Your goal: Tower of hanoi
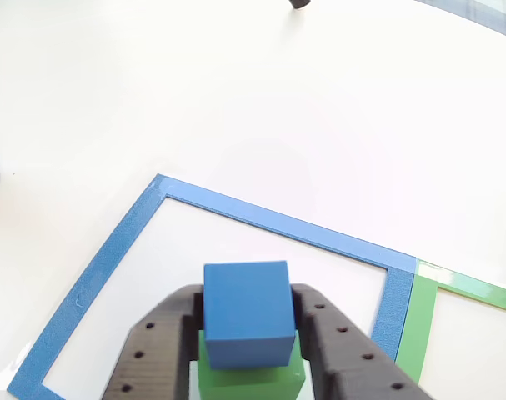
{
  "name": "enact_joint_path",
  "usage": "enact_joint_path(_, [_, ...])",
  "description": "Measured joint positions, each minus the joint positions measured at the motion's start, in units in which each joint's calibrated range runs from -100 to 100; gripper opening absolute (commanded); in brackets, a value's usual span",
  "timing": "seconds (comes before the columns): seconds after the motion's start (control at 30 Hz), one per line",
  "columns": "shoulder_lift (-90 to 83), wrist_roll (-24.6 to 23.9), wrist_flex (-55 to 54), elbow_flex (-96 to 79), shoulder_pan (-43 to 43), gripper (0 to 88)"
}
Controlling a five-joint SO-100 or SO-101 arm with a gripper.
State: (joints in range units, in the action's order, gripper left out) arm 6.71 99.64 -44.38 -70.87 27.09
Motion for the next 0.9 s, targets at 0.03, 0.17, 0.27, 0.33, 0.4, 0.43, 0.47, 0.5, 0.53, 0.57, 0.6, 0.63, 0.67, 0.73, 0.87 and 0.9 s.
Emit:
enact_joint_path(0.03, [0.51,0.0,-0.16,0.44,0.0,1.6])
enact_joint_path(0.17, [1.18,0.0,-0.48,0.8,0.0,1.8])
enact_joint_path(0.27, [1.18,0.0,-0.48,0.8,-0.12,2.3])
enact_joint_path(0.33, [1.69,0.0,-0.81,0.8,-0.47,3.3])
enact_joint_path(0.4, [2.03,0.0,-1.21,0.8,-0.59,4.4])
enact_joint_path(0.43, [2.11,0.0,-1.37,0.8,-0.7,4.8])
enact_joint_path(0.47, [2.28,0.0,-1.45,0.8,-1.05,6.6])
enact_joint_path(0.5, [2.28,0.0,-1.45,0.8,-1.29,9.6])
enact_joint_path(0.53, [2.28,0.0,-1.45,0.8,-1.4,11.7])
enact_joint_path(0.57, [2.28,0.0,-1.45,0.8,-1.52,14.7])
enact_joint_path(0.6, [2.28,0.0,-1.45,0.8,-1.64,15.8])
enact_joint_path(0.63, [2.28,0.0,-1.45,0.8,-1.87,16.3])
enact_joint_path(0.67, [2.36,0.0,-1.45,0.8,-2.11,16.7])
enact_joint_path(0.73, [2.36,0.0,-1.45,0.8,-2.22,19.4])
enact_joint_path(0.87, [2.36,0.0,-1.45,0.8,-2.22,23.0])
enact_joint_path(0.9, [2.36,0.0,-1.45,0.8,-2.22,23.2])
